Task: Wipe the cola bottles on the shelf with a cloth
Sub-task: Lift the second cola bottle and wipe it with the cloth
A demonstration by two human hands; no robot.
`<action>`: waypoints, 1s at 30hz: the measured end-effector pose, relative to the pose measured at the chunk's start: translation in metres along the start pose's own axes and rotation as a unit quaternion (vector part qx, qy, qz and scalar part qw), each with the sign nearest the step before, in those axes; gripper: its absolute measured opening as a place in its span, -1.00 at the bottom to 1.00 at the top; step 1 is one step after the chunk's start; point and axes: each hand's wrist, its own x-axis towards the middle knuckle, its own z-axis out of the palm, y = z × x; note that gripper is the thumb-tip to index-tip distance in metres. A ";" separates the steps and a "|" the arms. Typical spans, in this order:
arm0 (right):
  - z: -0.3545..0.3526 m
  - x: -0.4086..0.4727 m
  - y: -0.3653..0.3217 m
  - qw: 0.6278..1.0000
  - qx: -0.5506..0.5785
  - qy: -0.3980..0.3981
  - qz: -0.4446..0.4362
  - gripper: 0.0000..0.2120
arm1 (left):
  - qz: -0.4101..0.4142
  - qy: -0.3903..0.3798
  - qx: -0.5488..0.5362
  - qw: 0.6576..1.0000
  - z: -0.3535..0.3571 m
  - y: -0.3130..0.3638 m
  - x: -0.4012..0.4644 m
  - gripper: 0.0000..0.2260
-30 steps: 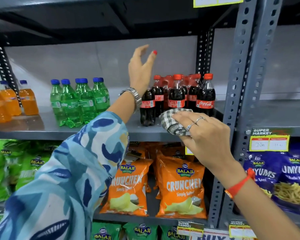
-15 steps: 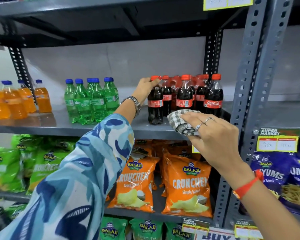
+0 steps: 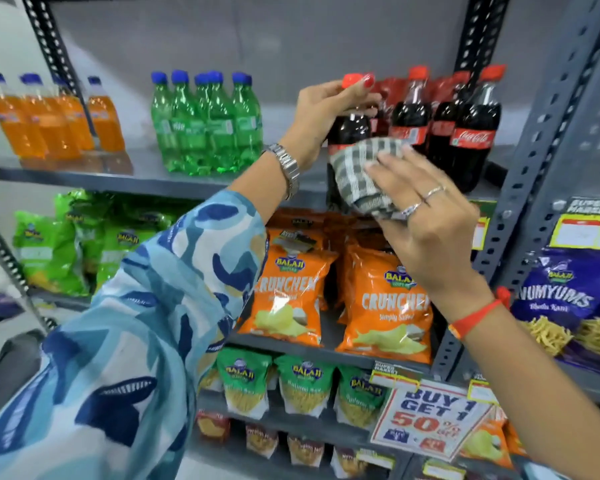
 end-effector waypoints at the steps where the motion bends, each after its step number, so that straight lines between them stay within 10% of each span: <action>1: 0.003 0.001 -0.002 1.000 -0.008 -0.006 -0.001 -0.66 | -0.022 -0.004 -0.006 1.000 0.001 0.000 -0.005 -0.93; 16: -0.003 -0.021 -0.062 0.946 -0.078 -0.314 -0.017 -0.72 | -0.103 0.018 -0.007 0.995 -0.020 -0.021 -0.030 -0.96; 22: -0.016 0.003 -0.059 0.984 -0.043 -0.170 -0.002 -0.55 | -0.103 -0.030 -0.009 0.994 -0.011 -0.025 -0.040 -0.95; 30: -0.027 -0.039 -0.065 0.960 -0.017 -0.279 -0.018 -0.62 | -0.116 -0.032 -0.033 0.992 -0.007 -0.027 -0.044 -0.91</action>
